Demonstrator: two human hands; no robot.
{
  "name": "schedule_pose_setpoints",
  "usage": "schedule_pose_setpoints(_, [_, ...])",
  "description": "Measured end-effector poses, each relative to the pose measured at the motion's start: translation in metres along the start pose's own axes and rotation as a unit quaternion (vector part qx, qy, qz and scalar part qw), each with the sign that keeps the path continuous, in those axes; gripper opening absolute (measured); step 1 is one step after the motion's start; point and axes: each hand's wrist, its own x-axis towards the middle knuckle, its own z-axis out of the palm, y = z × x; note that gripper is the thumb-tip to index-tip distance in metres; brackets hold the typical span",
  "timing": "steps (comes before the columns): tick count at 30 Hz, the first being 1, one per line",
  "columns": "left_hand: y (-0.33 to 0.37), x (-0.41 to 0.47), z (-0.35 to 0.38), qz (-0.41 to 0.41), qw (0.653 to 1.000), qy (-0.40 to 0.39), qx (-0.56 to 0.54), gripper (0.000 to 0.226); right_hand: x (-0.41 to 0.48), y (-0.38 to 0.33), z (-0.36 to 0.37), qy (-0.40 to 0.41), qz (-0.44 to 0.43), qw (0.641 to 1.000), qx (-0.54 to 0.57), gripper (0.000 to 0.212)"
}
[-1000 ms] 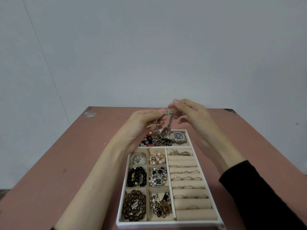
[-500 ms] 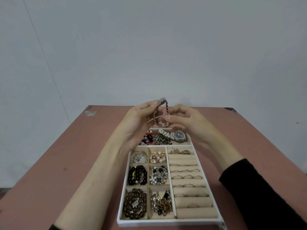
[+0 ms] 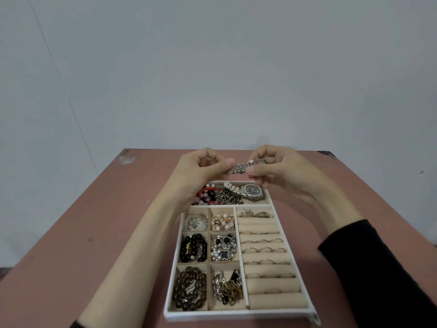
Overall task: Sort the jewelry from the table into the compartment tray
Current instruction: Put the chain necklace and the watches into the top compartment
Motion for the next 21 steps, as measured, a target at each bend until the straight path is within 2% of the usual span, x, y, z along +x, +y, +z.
schedule_pose_setpoints(3, [0.002, -0.003, -0.001, 0.002, 1.0, -0.005, 0.026, 0.024, -0.003, 0.002, -0.009, -0.002, 0.016, 1.0, -0.005, 0.018])
schedule_pose_setpoints(7, [0.001, -0.004, 0.002, 0.018, 0.991, -0.068, 0.112, 0.034, -0.005, 0.003, -0.009, -0.019, 0.01, 1.0, 0.0, 0.02])
schedule_pose_setpoints(10, [-0.001, -0.004, 0.005, -0.007, 0.991, -0.112, 0.067, 0.029, -0.003, 0.002, -0.007, -0.027, -0.005, 0.999, 0.035, 0.022])
schedule_pose_setpoints(13, [0.0, -0.004, 0.004, -0.022, 0.996, -0.087, 0.004, 0.018, -0.003, 0.002, -0.008, -0.023, 0.0, 0.999, 0.042, 0.022])
schedule_pose_setpoints(15, [0.0, -0.003, 0.002, -0.019, 0.998, -0.061, 0.012, 0.017, -0.003, 0.003, -0.011, -0.013, 0.017, 1.0, 0.011, 0.019])
schedule_pose_setpoints(21, [-0.001, -0.006, -0.002, -0.019, 0.978, -0.024, 0.206, 0.009, -0.006, 0.006, -0.013, -0.008, 0.063, 0.986, -0.155, 0.015])
